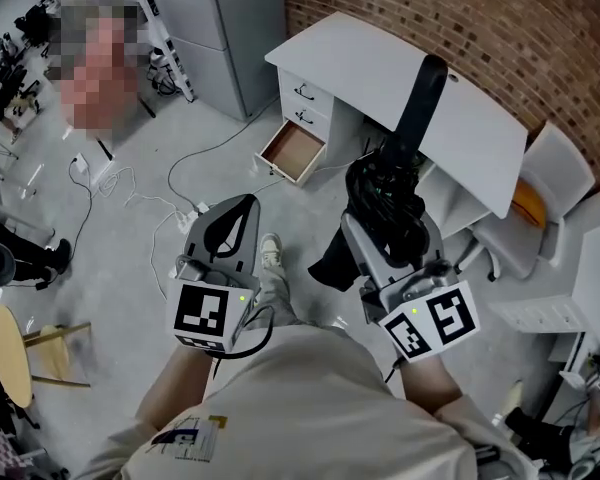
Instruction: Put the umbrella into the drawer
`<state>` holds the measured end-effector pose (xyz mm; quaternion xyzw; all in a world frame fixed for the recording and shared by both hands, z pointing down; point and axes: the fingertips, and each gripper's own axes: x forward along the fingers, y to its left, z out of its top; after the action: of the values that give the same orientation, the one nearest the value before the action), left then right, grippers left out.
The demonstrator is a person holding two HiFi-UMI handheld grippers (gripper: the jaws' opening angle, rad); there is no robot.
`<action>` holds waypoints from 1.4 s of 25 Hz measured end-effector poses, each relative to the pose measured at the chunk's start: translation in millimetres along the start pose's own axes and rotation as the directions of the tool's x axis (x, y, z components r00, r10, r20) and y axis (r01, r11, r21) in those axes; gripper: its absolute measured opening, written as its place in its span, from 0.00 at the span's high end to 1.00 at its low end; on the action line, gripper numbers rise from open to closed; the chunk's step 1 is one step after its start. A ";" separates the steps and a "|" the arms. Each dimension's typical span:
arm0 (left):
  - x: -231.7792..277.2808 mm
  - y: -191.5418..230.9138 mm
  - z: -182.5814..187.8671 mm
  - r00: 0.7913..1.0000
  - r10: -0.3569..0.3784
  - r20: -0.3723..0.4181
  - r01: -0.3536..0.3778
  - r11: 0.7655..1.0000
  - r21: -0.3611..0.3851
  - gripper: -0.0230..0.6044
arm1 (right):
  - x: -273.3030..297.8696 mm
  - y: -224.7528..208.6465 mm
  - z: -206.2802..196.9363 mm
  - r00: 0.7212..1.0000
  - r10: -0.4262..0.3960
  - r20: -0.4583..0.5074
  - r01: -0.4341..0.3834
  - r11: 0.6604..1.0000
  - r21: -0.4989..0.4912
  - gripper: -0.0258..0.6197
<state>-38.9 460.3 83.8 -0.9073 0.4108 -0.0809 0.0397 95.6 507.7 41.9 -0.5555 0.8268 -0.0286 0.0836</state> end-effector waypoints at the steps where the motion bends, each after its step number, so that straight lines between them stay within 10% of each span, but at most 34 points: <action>1: 4.9 2.4 -3.8 1.000 -0.002 0.004 0.002 1.000 -0.008 0.95 | 4.0 -2.0 -3.3 1.000 -0.001 -0.002 0.001 1.000 -0.001 0.54; 35: 311.3 311.5 -67.3 0.992 -0.068 -0.107 0.055 0.991 -0.119 0.95 | 431.9 -124.2 -110.8 0.961 -0.032 -0.275 0.042 0.999 0.032 0.54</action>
<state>-78.9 20.4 142.4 -0.9144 0.3882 -0.1084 -0.0383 30.9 56.5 122.5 -0.5600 0.8191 -0.1223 -0.0218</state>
